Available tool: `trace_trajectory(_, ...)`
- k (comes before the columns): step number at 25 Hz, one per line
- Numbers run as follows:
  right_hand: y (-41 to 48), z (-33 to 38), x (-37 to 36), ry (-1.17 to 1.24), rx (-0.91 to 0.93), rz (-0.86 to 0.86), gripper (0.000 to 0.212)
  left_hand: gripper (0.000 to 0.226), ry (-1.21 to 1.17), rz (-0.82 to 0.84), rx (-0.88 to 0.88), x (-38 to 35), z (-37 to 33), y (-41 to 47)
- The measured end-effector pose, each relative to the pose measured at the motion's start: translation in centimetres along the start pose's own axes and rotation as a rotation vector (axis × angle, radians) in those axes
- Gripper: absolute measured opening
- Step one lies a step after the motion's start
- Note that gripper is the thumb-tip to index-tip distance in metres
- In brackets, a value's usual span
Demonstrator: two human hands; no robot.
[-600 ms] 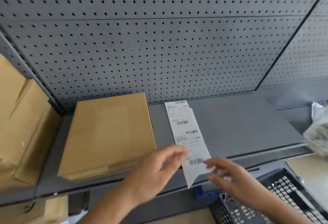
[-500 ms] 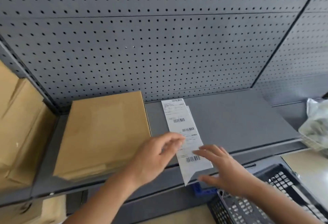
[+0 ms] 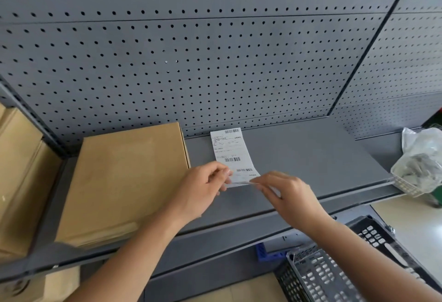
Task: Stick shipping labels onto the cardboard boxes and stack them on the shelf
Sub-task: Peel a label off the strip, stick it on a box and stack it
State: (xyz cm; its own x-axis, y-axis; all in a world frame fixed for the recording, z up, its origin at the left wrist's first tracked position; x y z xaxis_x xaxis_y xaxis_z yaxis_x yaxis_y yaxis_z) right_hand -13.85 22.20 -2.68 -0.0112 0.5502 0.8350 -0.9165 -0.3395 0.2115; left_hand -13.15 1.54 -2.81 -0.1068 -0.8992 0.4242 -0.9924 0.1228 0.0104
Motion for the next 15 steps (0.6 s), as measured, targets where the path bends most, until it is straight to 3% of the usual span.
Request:
trace_trajectory(3, 1.3, 0.6, 2.0, 0.161, -0.061, -0.134, 0.007, 0.031, -0.064, -0.034, 0.069, 0.0, -0.2, 0.5)
trace_trajectory(9, 2.3, 2.7, 3.2, 0.419, -0.125, -0.128, 0.016, 0.046, -0.348, -0.051, 0.224, 0.9, -0.6, 0.8)
trace_trajectory(15, 1.5, 6.3, 2.9, 0.326, 0.172, -0.222, 0.018, 0.060, -0.466, -0.019, 0.336, 1.7, -0.3, 1.1)
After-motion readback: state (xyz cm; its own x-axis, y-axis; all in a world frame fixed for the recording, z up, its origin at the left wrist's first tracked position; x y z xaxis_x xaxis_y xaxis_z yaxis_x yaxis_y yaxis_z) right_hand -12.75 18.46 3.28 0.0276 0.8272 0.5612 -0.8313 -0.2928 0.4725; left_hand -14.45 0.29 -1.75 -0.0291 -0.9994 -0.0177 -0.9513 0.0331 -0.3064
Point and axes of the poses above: each hand's wrist, its own y-axis towards the middle knuckle, its own x-axis out of the back of the hand, z = x × y, the point moved 6 cm from there along y, towards the middle knuckle, and after that the axes turned 3 degrees about -x, right-handed, at the moved point
